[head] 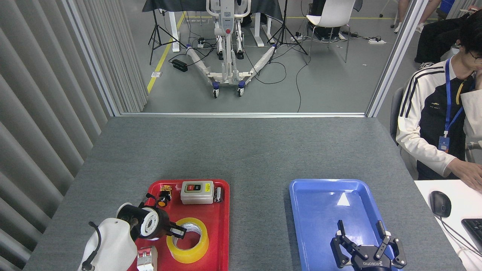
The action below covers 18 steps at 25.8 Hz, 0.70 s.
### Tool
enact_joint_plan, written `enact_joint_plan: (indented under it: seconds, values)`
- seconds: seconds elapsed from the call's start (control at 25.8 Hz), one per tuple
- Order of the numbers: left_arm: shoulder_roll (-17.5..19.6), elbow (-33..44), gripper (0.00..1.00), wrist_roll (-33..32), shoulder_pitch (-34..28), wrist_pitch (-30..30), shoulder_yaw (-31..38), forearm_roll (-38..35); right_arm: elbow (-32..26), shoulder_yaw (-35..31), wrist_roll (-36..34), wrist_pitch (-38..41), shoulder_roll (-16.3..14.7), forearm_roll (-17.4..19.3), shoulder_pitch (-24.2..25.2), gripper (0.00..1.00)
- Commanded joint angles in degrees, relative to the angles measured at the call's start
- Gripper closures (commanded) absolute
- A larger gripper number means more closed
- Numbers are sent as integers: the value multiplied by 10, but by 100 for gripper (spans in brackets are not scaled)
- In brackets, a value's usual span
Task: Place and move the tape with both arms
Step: 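Lift the tape with the left gripper and carry it toward the blue tray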
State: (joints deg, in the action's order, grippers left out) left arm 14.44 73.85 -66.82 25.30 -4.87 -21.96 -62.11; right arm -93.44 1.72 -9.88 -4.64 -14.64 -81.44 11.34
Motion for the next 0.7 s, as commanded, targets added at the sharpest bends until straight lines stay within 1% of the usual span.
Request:
enact_joint_plan:
  seconds: [0.0, 0.04, 0.08, 0.12, 0.19, 0.23, 0.27, 0.35, 0.47, 0.54, 0.66]
  values:
    - [1, 5, 77, 0, -1, -4, 0, 3, 0, 0, 0, 0, 0, 1, 0, 2]
    - [2, 7, 83, 0, -1, -6, 0, 5, 0, 0, 0, 0, 0, 2, 0, 2]
    - [2, 8, 93, 0, -2, -8, 0, 8, 0, -1, 0, 0, 0, 2, 0, 2]
    - [2, 8, 100, 0, -2, -8, 0, 8, 0, -1, 0, 0, -1, 2, 0, 2]
    - [4, 8, 100, 1, -3, -23, 0, 9, 0, -1, -1, 0, -1, 3, 0, 2]
    - [5, 9, 100, 3, -3, -41, 0, 13, 0, -1, -2, 0, -1, 3, 0, 2]
    - [5, 10, 100, 6, -2, -64, 1, 21, 0, -1, -2, 1, -1, 3, 0, 2]
    - [5, 39, 100, 20, -2, -121, 10, 59, 0, -1, -2, 2, 0, 3, 1, 2]
    - [4, 99, 100, 71, -3, -201, 48, 137, -1, -1, -26, 8, 0, 3, 1, 2]
    - [-5, 111, 100, 113, -4, -267, 48, 147, -3, -2, -64, 17, 0, 3, 2, 2]
    - [-49, 94, 100, 194, -7, -383, 52, 154, -3, -9, -97, 70, 0, 3, 4, 2]
